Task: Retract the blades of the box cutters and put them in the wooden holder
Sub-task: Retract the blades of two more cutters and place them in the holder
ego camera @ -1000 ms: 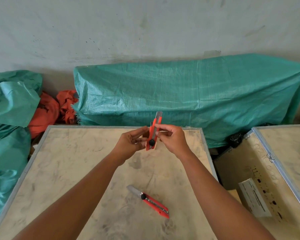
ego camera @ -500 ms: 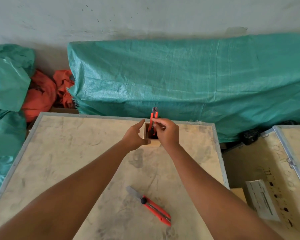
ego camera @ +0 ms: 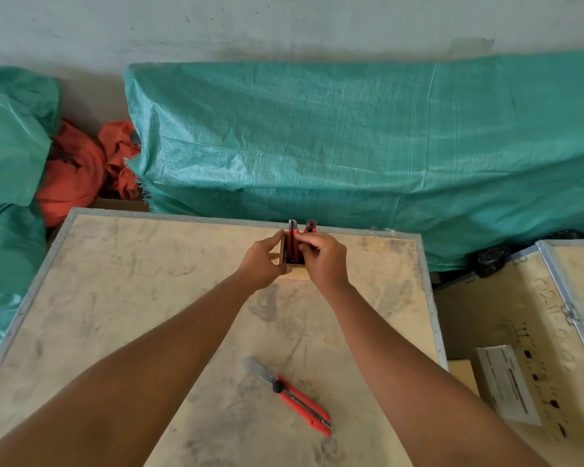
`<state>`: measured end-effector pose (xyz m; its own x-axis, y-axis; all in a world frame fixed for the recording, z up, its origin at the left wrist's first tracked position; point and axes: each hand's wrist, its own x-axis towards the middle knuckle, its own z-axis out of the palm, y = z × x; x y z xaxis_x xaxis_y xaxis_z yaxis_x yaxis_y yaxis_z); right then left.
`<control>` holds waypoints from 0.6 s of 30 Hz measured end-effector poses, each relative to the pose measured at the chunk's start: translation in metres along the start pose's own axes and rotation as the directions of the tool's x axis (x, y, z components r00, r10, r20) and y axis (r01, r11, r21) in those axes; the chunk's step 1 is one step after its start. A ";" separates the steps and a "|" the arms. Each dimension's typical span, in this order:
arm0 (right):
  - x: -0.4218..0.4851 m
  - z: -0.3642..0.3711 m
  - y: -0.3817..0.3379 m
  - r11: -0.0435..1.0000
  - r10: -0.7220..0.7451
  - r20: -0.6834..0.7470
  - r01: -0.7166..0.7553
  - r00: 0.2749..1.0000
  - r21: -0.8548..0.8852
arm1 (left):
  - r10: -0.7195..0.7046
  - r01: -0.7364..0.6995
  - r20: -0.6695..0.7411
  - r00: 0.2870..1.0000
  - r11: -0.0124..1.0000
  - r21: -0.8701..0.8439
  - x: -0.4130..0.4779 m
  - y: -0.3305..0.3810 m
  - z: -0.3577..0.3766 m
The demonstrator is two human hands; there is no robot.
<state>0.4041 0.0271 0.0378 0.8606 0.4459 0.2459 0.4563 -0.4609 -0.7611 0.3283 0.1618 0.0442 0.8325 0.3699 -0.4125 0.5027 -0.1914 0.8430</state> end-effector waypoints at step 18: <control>-0.071 -0.054 -0.028 0.993 0.106 0.149 -0.111 0.983 0.028 | -0.088 0.066 -0.180 0.980 0.990 -0.126 -0.104 -0.002 0.006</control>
<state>0.3424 -0.0338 0.0740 0.8609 0.5037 0.0717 0.3510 -0.4860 -0.8003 0.2421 0.1178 0.0833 0.7292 0.5430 -0.4165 0.5236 -0.0508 0.8505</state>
